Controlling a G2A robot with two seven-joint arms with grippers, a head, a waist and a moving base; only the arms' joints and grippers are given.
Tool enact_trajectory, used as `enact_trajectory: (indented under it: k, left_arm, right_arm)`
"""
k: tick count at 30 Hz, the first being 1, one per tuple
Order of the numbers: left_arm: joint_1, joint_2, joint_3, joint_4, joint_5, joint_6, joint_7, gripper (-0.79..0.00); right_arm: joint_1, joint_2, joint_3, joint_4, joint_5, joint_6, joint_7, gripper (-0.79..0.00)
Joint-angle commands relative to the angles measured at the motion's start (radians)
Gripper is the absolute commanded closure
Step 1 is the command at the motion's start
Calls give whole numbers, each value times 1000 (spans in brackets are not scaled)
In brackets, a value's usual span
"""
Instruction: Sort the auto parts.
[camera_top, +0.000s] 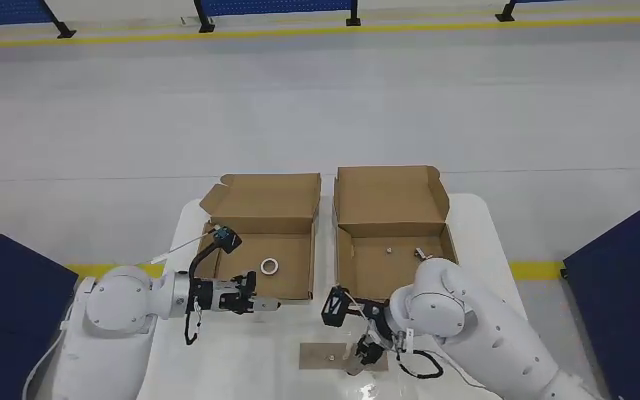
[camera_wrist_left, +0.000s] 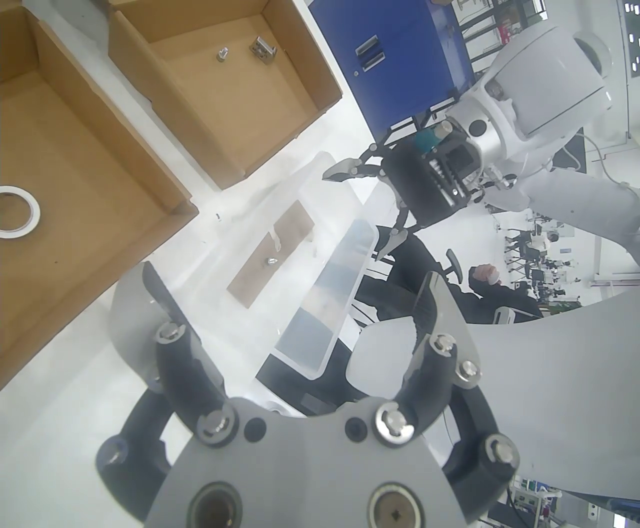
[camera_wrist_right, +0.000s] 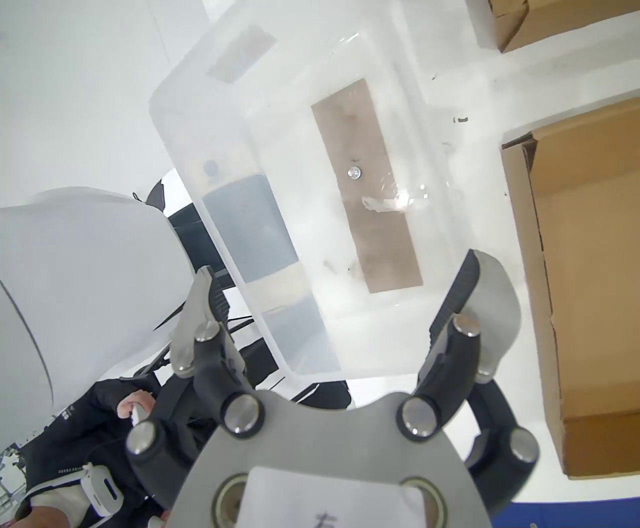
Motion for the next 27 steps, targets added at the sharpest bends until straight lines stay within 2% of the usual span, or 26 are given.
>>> enact_trajectory:
  k: [1,24,27]
  left_arm:
    - [0,0,0,0,0,0,0,-785]
    - [0,0,0,0,0,0,0,-785]
    - [11,3,-13,-2,-16,4,32,-785]
  right_arm:
    - [7,-1,-12,5,-7,-2,0,-785]
    - [7,-1,-12,5,-7,-2,0,-785]
    - [7,-1,-12,5,-7,-2,0,-785]
